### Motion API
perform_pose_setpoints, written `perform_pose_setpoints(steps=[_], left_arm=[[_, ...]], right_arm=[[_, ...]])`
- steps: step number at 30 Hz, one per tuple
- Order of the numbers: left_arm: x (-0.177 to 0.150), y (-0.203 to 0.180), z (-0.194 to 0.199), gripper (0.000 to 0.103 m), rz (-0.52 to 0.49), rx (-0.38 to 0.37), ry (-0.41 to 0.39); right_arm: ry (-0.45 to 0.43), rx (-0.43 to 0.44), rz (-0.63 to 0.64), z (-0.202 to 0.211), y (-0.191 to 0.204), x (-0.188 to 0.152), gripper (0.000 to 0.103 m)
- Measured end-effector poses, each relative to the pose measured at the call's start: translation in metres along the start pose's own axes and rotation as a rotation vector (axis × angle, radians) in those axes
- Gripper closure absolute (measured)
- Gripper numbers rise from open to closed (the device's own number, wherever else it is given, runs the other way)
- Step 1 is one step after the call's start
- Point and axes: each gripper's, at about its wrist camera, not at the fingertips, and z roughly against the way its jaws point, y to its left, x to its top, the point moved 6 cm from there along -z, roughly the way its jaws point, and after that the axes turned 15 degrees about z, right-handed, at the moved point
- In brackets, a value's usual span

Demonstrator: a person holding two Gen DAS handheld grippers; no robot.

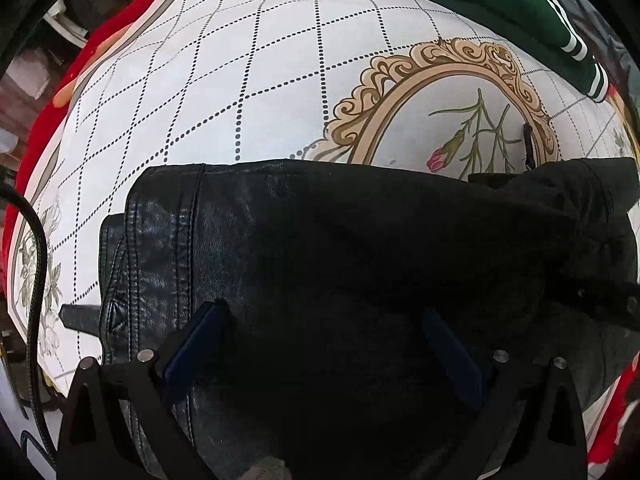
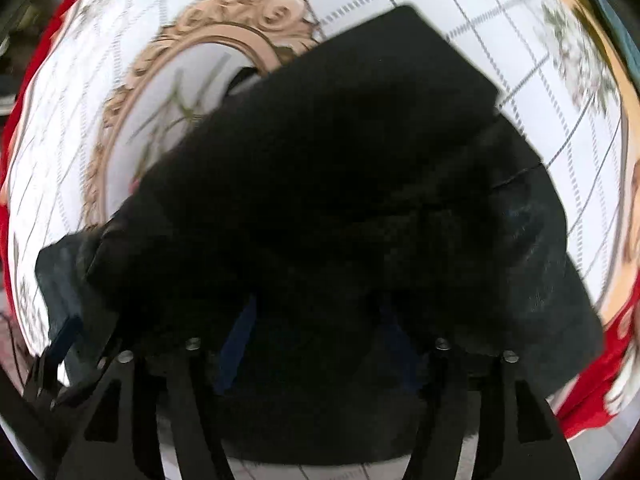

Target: Fold large clothes

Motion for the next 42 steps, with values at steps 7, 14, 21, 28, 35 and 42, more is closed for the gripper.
perform_pose_setpoints(steps=[7,14,21,28,35,42], left_arm=[[0.006,-0.007,-0.019,0.0,0.0,0.0,-0.012],[0.001,-0.009,0.003,0.0,0.045,0.035,-0.035],[-0.004,-0.024,0.057,0.0,0.084,-0.017,-0.086],[-0.015,-0.07,0.026,0.0,0.009,0.022,-0.03],[-0.021,-0.077,-0.006,0.0,-0.014,0.041,0.012],[-0.019,-0.077,-0.01,0.0,0.009,0.025,0.031]], right_arm=[[0.024,0.028,-0.033,-0.011,-0.015,0.002,0.009],[-0.084,0.047,-0.011,0.033,-0.007,-0.01,0.052],[-0.255,0.293,-0.226,0.091,-0.073,-0.073,0.054],[-0.311,0.411,-0.509,0.055,-0.159,-0.143,0.036],[-0.39,0.545,-0.59,0.019,-0.149,-0.14,0.036],[-0.424,0.606,-0.66,0.012,-0.171,-0.165,0.036]])
